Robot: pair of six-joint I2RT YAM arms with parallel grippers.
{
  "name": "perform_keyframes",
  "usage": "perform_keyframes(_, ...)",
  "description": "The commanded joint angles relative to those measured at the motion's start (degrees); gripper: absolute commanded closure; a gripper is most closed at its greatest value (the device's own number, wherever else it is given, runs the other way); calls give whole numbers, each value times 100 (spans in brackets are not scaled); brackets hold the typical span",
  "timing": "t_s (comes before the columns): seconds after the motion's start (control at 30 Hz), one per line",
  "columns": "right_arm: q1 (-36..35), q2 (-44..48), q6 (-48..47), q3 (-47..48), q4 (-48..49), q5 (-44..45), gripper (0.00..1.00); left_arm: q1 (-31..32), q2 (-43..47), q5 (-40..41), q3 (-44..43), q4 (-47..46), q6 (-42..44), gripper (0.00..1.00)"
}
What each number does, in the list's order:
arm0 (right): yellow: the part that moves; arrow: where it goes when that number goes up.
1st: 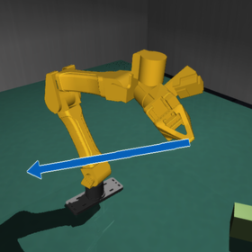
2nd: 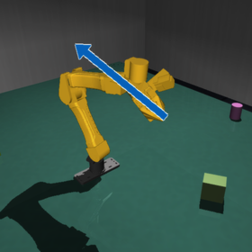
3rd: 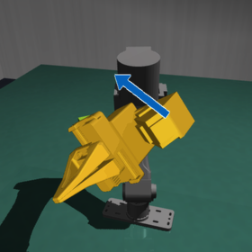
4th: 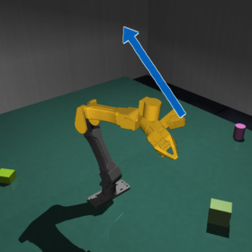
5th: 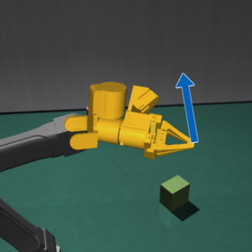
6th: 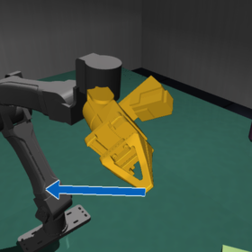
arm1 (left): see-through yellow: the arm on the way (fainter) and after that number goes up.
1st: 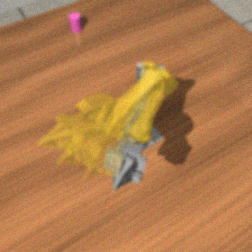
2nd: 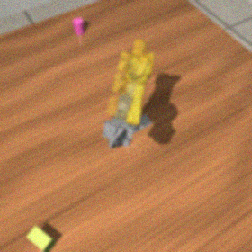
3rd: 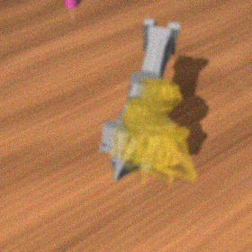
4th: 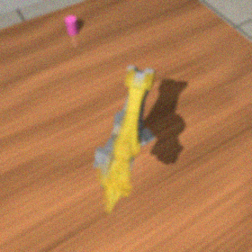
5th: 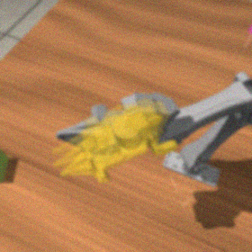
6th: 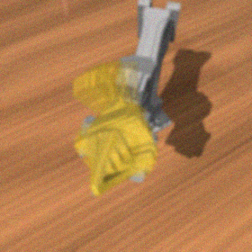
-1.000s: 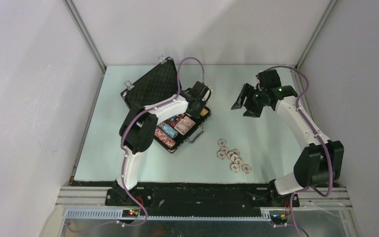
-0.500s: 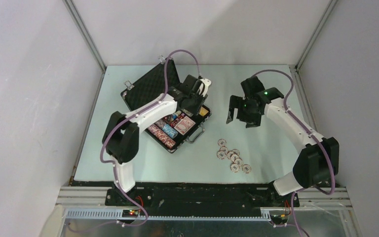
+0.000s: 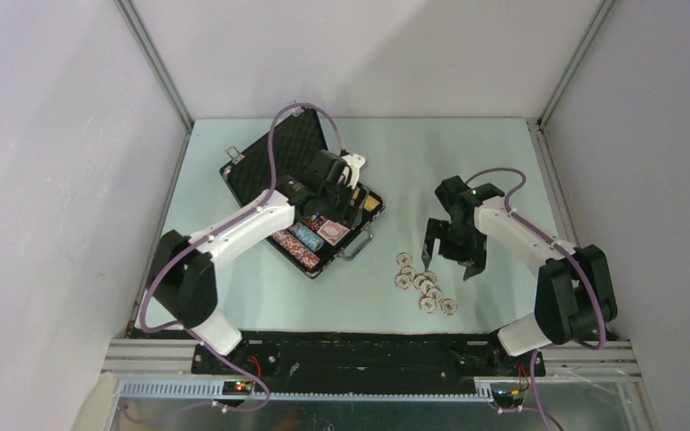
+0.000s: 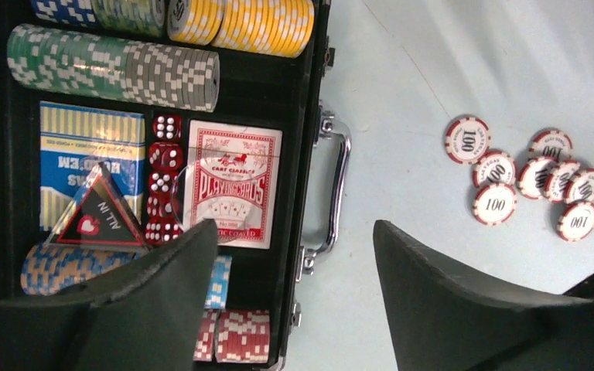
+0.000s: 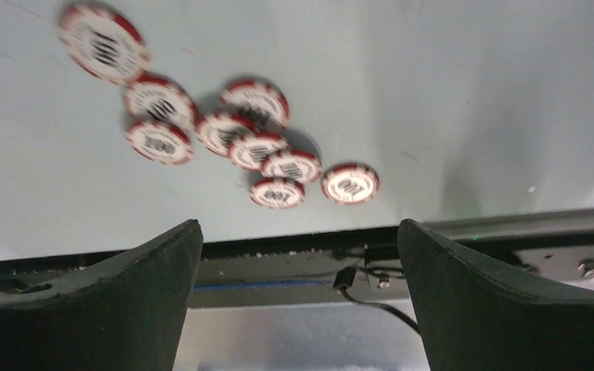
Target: Pack up texas hold em set
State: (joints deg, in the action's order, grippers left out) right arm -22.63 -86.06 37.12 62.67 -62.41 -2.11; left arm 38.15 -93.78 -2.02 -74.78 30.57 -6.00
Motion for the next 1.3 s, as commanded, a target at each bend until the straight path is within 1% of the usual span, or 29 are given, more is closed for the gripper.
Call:
perform_keyframes(0.0, -22, 520, 550, -738, 54, -430, 1, 123, 542, -190, 250, -304, -163, 11)
perform_keyframes(0.03, -17, 702, 706, -875, 107, -553, 1, 200, 561, -228, 296, -318, -164, 3)
perform_keyframes(0.1, -19, 955, 886, -1312, 234, -671, 0, 337, 602, -287, 481, -437, -188, 1)
perform_keyframes(0.27, -30, 1308, 1199, -1844, 479, -786, 0, 650, 600, -522, 700, -659, -323, 0)
perform_keyframes(0.43, -157, 1236, 1367, -2272, 914, -845, 2, 914, 572, -556, 879, -856, -406, 0)
perform_keyframes(0.67, -429, 793, 1438, -2303, 1458, -605, 10, 997, 619, -590, 1046, -942, -498, 0)
perform_keyframes(0.73, -513, 661, 1394, -2296, 1648, -605, 11, 997, 658, -569, 1096, -940, -506, 0)
perform_keyframes(0.83, -626, 477, 1252, -2299, 1925, -539, 8, 993, 750, -530, 1212, -963, -528, 0)
perform_keyframes(0.93, -666, 299, 1152, -2237, 1960, -407, 1, 994, 841, -515, 1335, -984, -553, 0)
perform_keyframes(1.13, -965, -175, 984, -1862, 1699, -40, 0, 997, 906, -476, 1447, -1032, -588, 0)
perform_keyframes(1.27, -1078, -274, 1095, -1800, 1971, -106, 1, 997, 884, -374, 1424, -1001, -618, 0)
